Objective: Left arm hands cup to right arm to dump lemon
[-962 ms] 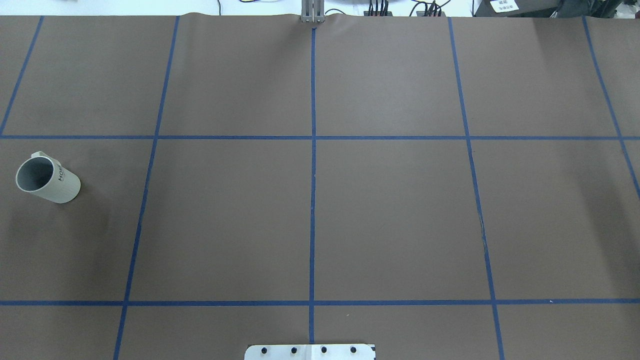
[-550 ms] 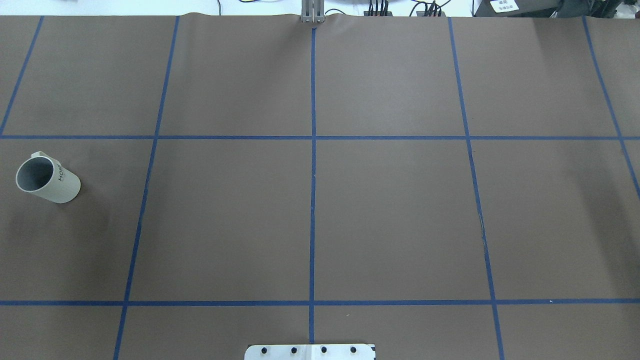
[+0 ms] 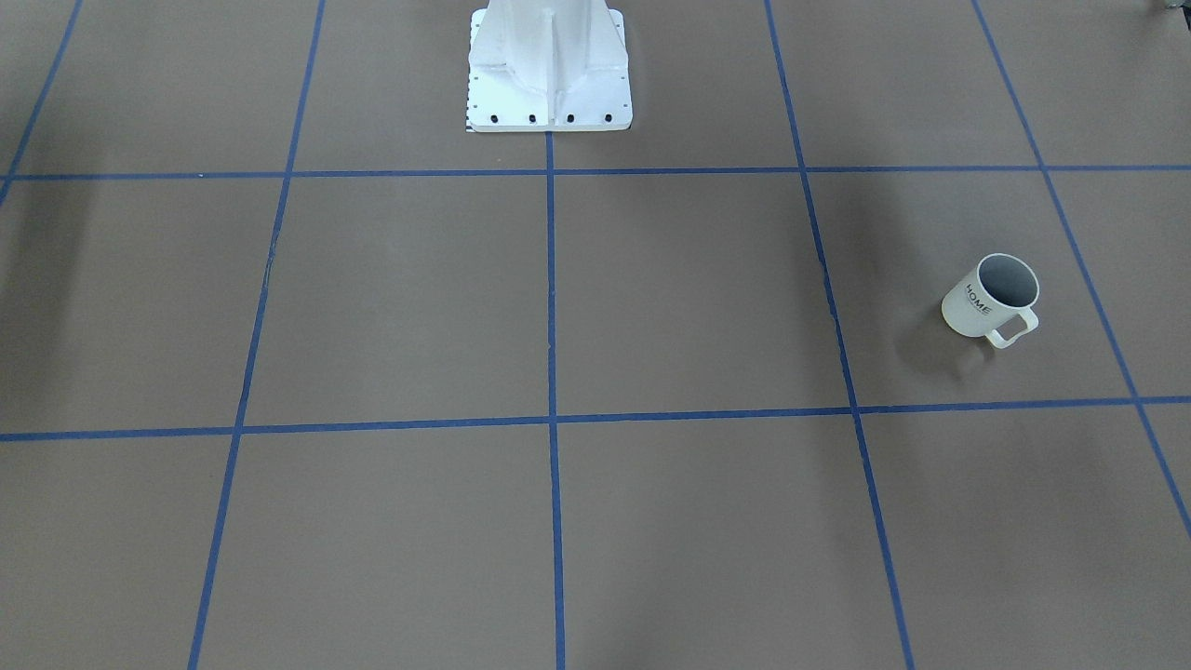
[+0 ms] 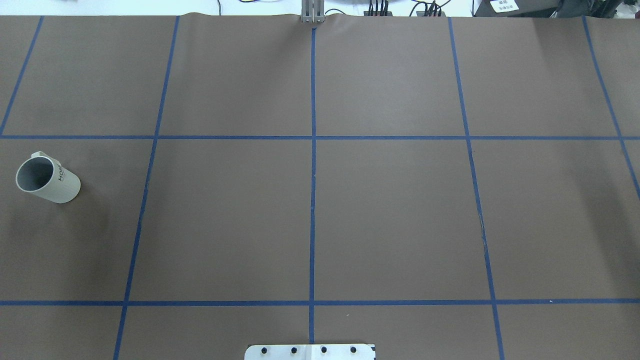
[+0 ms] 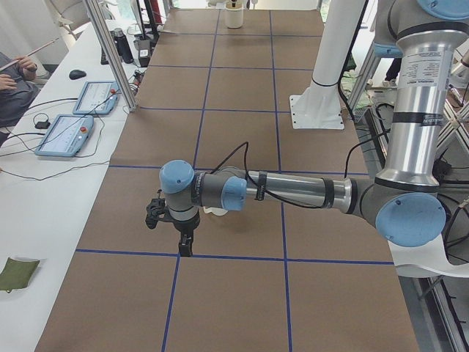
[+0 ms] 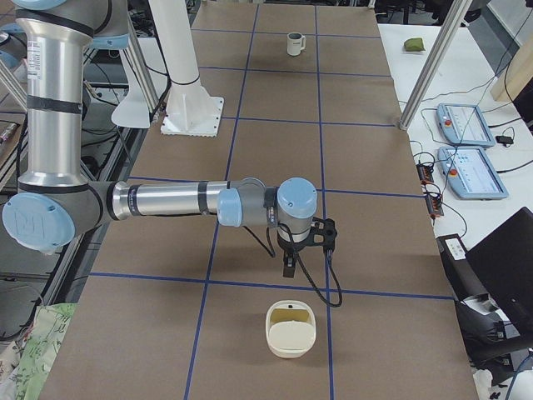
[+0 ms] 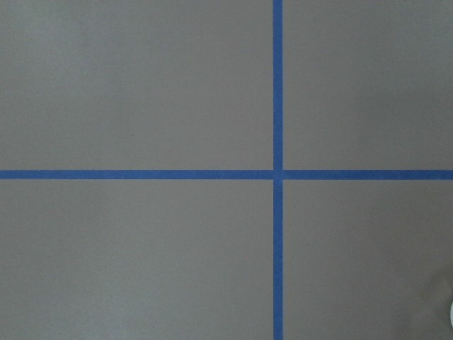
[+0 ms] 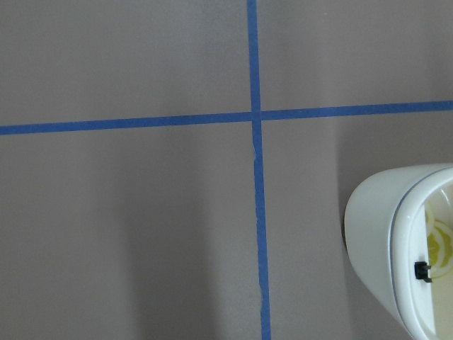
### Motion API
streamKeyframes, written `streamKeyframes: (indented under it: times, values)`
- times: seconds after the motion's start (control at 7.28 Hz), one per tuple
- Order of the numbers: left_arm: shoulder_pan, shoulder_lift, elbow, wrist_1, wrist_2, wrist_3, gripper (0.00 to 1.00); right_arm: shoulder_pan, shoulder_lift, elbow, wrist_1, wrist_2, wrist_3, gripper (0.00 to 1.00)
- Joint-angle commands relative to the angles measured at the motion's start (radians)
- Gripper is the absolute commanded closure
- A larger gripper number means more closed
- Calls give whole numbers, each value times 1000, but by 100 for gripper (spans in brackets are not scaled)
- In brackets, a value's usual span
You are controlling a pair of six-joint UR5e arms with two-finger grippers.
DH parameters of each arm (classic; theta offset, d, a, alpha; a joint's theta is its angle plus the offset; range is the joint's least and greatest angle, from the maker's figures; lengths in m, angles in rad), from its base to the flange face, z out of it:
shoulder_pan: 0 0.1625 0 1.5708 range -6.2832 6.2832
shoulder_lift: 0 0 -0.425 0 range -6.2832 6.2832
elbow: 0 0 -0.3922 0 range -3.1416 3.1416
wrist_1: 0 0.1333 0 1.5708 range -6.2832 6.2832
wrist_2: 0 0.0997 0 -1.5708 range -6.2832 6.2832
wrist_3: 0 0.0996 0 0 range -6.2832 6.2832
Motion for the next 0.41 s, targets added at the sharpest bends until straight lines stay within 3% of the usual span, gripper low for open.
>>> streamKeyframes:
  times: [0.0,0.27]
  values:
    - [0,0,-1,-3,-3,3,0,0,1,-1,0,1,-5,0]
    - [0,3,-3,-4,-9,5,0,0,1,-1,0,4,-5,0]
